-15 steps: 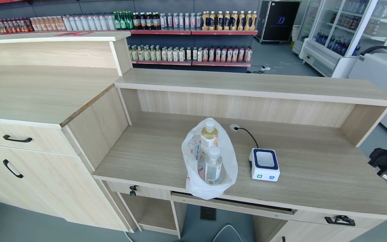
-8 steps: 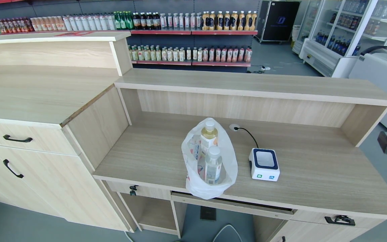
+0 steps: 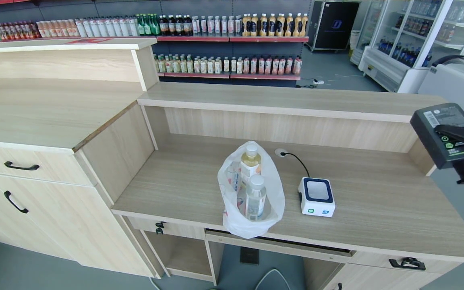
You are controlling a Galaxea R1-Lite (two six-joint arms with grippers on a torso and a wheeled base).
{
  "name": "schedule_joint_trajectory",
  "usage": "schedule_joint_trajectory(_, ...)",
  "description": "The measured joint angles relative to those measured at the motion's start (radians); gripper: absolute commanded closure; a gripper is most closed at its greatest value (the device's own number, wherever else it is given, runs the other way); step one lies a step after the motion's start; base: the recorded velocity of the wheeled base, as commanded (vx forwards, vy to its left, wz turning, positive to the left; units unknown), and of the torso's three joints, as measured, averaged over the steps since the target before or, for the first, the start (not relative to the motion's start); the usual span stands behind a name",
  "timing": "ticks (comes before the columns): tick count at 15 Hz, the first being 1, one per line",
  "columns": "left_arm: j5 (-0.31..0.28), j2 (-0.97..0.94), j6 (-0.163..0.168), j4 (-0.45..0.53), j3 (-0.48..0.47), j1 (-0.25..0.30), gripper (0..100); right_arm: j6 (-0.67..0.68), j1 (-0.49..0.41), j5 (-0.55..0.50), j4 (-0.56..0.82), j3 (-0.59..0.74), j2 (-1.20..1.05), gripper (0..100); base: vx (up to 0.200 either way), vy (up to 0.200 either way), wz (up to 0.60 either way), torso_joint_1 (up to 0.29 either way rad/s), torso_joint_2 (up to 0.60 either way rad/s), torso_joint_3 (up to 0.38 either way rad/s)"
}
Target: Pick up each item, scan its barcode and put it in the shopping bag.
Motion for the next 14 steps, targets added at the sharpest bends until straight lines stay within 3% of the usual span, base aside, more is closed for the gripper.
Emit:
schedule_joint_trajectory(3, 0.000, 0.000, 0.000, 0.000, 0.000, 0.000, 0, -0.169, 0.321, -0.016, -0.084, 0.062, -0.072, 100, 0.000, 0.000, 0.00, 0.000, 0.00, 0.000)
schedule_joint_trajectory(7, 0.000, 0.000, 0.000, 0.000, 0.000, 0.000, 0, -0.275, 0.632, -0.037, -0.102, 0.093, -0.106, 100, 0.000, 0.000, 0.00, 0.000, 0.00, 0.000)
schedule_joint_trajectory(11, 0.000, 0.000, 0.000, 0.000, 0.000, 0.000, 0, -0.267, 0.803, -0.127, -0.007, 0.100, -0.157, 100, 0.000, 0.000, 0.00, 0.000, 0.00, 0.000)
schedule_joint_trajectory(14, 0.000, 0.000, 0.000, 0.000, 0.000, 0.000, 0, -0.206, 0.861, -0.131, 0.046, 0.098, -0.189, 100, 0.000, 0.000, 0.00, 0.000, 0.00, 0.000)
